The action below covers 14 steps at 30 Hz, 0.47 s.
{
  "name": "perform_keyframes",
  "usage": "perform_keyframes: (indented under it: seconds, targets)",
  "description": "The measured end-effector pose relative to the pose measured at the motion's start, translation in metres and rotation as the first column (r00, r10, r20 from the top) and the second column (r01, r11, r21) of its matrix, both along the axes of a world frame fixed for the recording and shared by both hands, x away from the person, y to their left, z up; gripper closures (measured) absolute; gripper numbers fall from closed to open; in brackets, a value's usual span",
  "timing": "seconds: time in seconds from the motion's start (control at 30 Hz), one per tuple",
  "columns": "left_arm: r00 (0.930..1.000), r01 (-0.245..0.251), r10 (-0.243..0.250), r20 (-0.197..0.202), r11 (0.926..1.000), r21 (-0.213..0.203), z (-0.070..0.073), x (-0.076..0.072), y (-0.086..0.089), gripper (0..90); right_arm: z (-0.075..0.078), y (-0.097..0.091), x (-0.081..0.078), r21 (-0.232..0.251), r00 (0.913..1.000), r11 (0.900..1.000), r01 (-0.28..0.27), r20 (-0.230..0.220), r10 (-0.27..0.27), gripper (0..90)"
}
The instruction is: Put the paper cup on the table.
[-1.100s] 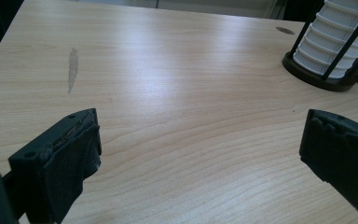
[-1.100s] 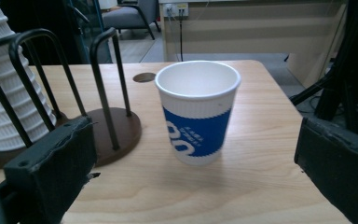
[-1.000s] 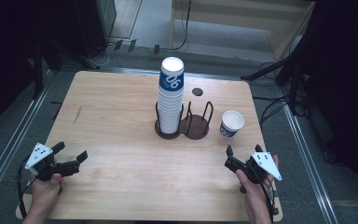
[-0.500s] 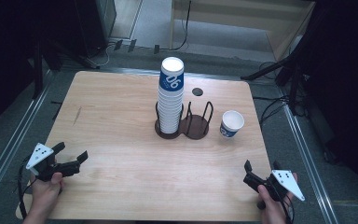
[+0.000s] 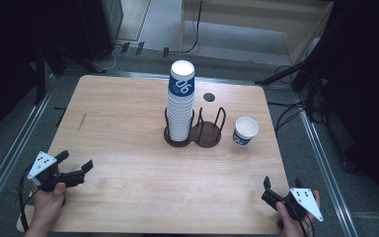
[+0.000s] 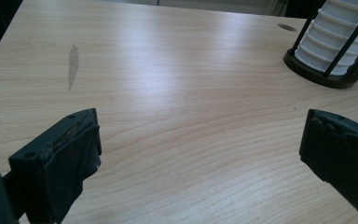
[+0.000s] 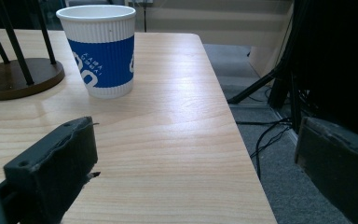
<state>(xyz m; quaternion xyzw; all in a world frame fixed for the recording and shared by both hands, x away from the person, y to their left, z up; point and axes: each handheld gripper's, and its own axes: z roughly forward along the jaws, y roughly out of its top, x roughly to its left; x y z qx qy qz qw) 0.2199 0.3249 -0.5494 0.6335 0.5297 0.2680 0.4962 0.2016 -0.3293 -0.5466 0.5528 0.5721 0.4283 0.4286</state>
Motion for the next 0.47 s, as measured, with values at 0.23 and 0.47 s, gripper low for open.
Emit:
perform_keyframes:
  seconds: [0.23,0.47]
  targets:
    - [1.0,-0.001,0.001,-0.003,1.0,-0.002,0.0001,0.0003,-0.0001,0.0,0.0,0.001,-0.0008,-0.004,0.9997,0.9997,0.023,-0.011,-0.023,0.0]
    - [1.0,-0.001,0.001,-0.003,1.0,-0.004,0.0,0.0011,-0.0005,0.0,0.0,0.0013,-0.001,-0.008,0.999,0.999,0.044,-0.007,-0.044,0.0]
